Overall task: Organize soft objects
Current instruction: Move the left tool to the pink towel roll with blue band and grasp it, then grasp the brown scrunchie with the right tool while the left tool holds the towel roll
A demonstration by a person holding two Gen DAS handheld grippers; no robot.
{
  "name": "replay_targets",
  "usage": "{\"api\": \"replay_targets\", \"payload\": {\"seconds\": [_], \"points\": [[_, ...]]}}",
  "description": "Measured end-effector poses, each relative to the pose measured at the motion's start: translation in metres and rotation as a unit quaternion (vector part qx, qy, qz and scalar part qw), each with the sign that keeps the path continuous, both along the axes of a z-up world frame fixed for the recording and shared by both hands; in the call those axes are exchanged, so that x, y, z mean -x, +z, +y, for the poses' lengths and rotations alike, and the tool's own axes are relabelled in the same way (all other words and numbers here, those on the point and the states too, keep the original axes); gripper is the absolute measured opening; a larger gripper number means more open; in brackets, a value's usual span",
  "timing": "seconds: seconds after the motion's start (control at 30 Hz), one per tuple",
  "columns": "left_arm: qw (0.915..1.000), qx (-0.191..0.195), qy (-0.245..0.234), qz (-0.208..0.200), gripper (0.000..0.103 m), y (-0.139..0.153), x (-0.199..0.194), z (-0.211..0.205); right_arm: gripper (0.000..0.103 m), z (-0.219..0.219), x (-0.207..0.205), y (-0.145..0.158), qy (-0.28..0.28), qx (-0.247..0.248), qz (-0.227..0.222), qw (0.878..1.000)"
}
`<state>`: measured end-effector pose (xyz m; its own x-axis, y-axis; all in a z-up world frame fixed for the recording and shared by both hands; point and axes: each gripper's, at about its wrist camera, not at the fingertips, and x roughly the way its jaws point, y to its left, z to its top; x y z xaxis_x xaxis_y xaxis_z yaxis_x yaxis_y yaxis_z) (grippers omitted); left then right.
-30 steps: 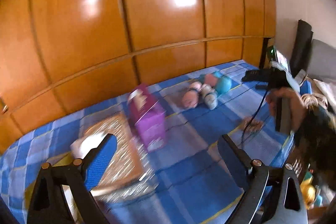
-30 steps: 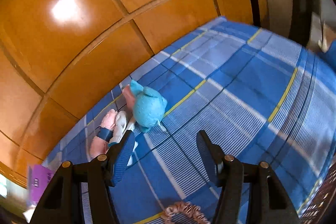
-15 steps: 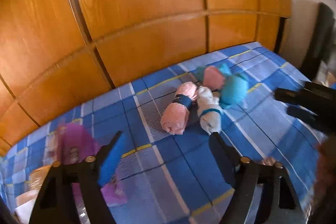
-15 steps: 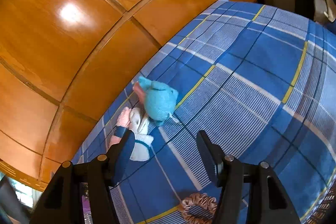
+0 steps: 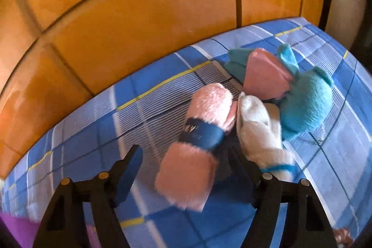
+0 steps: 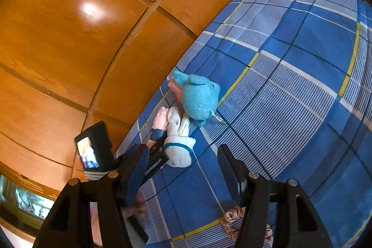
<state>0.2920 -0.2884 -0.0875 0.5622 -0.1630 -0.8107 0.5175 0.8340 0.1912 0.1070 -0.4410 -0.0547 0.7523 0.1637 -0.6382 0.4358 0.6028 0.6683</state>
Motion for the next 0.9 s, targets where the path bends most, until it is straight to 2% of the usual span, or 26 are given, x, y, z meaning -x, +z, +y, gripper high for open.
{"api": "replay_targets", "payload": {"seconds": [0.1, 0.13, 0.17, 0.2, 0.3, 0.57, 0.67, 0.9], "points": [[0.9995, 0.020, 0.006, 0.023, 0.078, -0.008, -0.016, -0.003, 0.062, -0.001, 0.000, -0.001, -0.003, -0.008, -0.002, 1.000], [0.9989, 0.027, 0.013, 0.037, 0.075, -0.011, -0.020, -0.002, 0.062, 0.000, -0.001, -0.002, -0.001, -0.010, -0.003, 1.000], [0.9963, 0.048, 0.019, 0.069, 0.055, -0.015, -0.025, 0.001, 0.062, 0.000, -0.001, -0.002, 0.000, -0.010, -0.003, 1.000], [0.9935, 0.063, 0.021, 0.092, 0.046, -0.018, -0.026, 0.004, 0.062, 0.000, -0.002, -0.002, 0.000, -0.009, -0.004, 1.000], [0.9948, 0.063, 0.021, 0.077, 0.036, -0.014, -0.013, 0.012, 0.062, 0.000, -0.002, 0.000, -0.001, -0.001, -0.005, 1.000], [0.9917, 0.085, 0.042, 0.087, 0.036, -0.005, 0.051, 0.059, 0.062, 0.000, -0.004, -0.004, -0.002, 0.007, 0.014, 1.000], [0.9895, 0.088, 0.046, 0.105, 0.036, -0.009, 0.080, 0.080, 0.062, 0.002, -0.008, -0.007, 0.009, 0.008, 0.029, 1.000], [0.9895, 0.091, 0.017, 0.111, 0.036, -0.008, 0.153, 0.127, 0.062, 0.015, -0.018, -0.018, 0.044, 0.027, 0.075, 0.996]]}}
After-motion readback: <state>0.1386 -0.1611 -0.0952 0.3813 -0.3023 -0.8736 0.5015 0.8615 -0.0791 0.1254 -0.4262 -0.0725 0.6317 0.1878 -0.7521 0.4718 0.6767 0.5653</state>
